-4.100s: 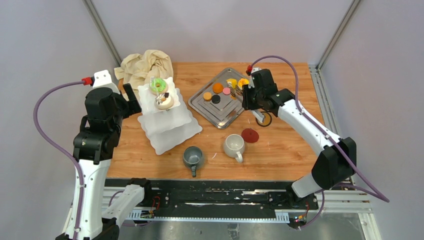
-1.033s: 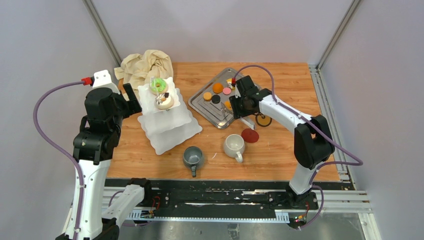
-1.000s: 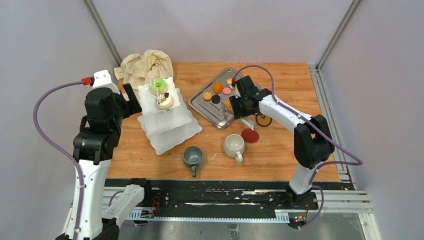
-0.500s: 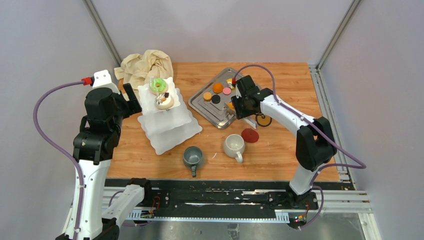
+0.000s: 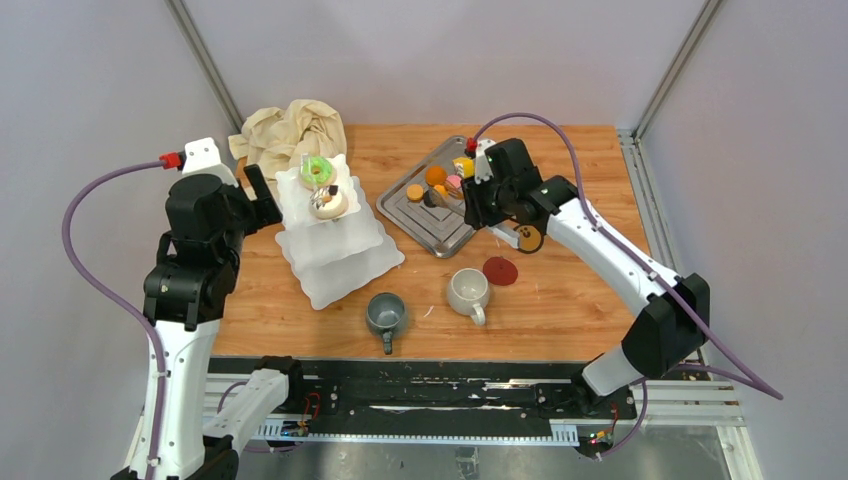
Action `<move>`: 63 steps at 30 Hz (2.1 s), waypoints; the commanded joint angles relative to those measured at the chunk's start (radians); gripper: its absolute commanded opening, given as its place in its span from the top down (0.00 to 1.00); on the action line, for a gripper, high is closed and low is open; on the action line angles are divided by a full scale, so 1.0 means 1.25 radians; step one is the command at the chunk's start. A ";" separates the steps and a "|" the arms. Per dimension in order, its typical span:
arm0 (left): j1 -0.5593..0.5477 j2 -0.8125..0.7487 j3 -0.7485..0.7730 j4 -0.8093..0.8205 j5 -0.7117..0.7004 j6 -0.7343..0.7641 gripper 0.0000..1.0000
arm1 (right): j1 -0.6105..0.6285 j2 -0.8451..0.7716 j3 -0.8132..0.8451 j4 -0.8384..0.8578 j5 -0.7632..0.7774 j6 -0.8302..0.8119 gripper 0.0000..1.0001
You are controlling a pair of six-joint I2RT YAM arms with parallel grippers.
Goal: Serve the afternoon tea
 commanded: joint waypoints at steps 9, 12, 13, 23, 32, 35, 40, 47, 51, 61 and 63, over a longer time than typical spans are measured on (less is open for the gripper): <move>-0.004 0.004 0.052 0.021 -0.017 0.005 0.13 | 0.169 -0.060 0.079 0.017 -0.116 -0.097 0.85; -0.004 0.003 0.053 0.018 -0.022 0.005 0.13 | 0.189 -0.041 0.091 0.045 -0.161 -0.077 0.85; -0.004 0.001 0.053 0.016 -0.022 0.005 0.13 | 0.196 -0.034 0.095 0.055 -0.171 -0.067 0.85; -0.004 0.001 0.055 0.013 -0.033 0.010 0.13 | 0.248 0.054 0.166 0.085 -0.245 -0.025 0.84; -0.004 -0.004 0.046 0.015 -0.035 0.012 0.13 | 0.287 0.110 0.196 0.097 -0.256 -0.013 0.84; -0.005 -0.005 0.043 0.014 -0.036 0.013 0.13 | 0.294 0.132 0.207 0.104 -0.258 -0.007 0.85; -0.004 -0.005 0.042 0.016 -0.040 0.014 0.13 | 0.297 0.160 0.225 0.121 -0.259 0.004 0.85; -0.004 -0.007 0.036 0.018 -0.041 0.014 0.13 | 0.302 0.207 0.245 0.150 -0.261 0.035 0.85; -0.004 -0.007 0.033 0.018 -0.042 0.016 0.13 | 0.306 0.220 0.246 0.185 -0.252 0.057 0.85; -0.005 -0.009 0.034 0.016 -0.046 0.020 0.13 | 0.316 0.260 0.253 0.255 -0.198 0.100 0.84; -0.005 -0.009 0.031 0.016 -0.045 0.018 0.13 | 0.317 0.273 0.257 0.262 -0.190 0.102 0.82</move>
